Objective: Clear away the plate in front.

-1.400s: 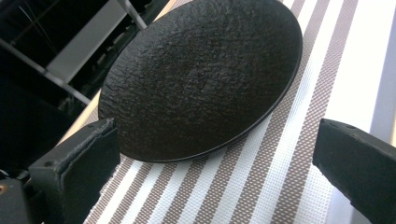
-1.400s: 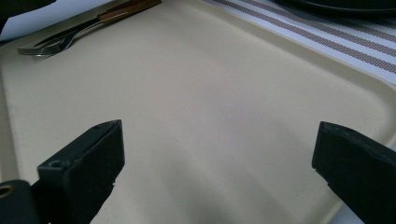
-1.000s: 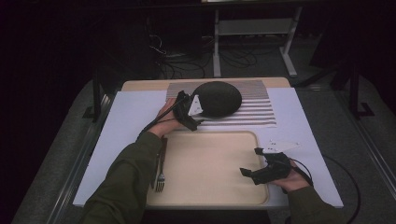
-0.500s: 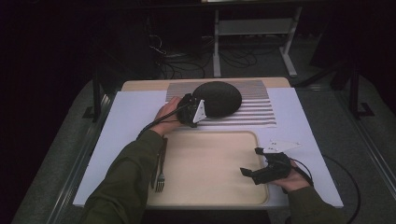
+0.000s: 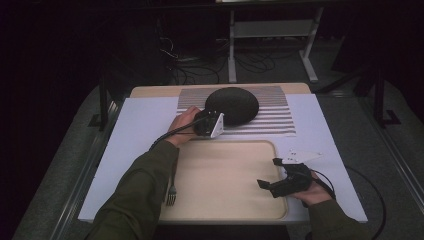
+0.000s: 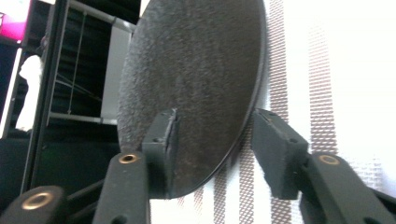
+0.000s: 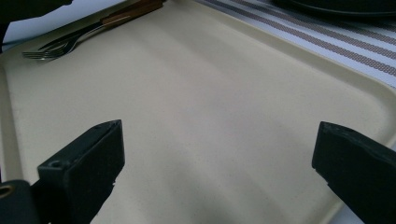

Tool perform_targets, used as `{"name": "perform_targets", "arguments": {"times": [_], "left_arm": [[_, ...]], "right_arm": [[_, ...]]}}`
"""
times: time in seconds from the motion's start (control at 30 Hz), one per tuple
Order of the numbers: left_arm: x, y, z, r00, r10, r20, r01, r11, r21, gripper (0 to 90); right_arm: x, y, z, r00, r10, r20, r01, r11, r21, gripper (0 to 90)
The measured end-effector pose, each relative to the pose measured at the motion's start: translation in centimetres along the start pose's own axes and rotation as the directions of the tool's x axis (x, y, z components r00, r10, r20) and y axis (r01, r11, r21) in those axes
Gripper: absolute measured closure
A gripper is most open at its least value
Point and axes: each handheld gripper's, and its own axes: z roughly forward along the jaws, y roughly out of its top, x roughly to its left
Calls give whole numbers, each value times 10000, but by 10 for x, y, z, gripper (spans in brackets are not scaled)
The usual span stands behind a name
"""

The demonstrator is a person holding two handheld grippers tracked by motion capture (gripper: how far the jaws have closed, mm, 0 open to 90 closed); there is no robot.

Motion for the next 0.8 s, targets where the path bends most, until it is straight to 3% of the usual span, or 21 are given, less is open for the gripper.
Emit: {"name": "perform_targets", "arguments": {"times": [0.33, 0.53, 0.73, 0.8], "left_arm": [[-9, 5, 9, 9982, 580, 121, -583, 9981, 188, 673], [-13, 8, 16, 9953, 918, -292, -906, 9951, 391, 728], [-17, 8, 23, 9921, 1175, -436, -1150, 9918, 562, 750], [-17, 7, 26, 9929, 1063, -526, -1034, 9931, 554, 756]], "right_arm": [[0, 0, 0, 10000, 24, -6, -24, 10000, -17, 23], [0, 0, 0, 10000, 17, -23, -17, 10000, -22, 23], [0, 0, 0, 10000, 9, -51, -9, 10000, -24, 23], [0, 1, 0, 10000, 8, -55, -8, 10000, -23, 23]]}}
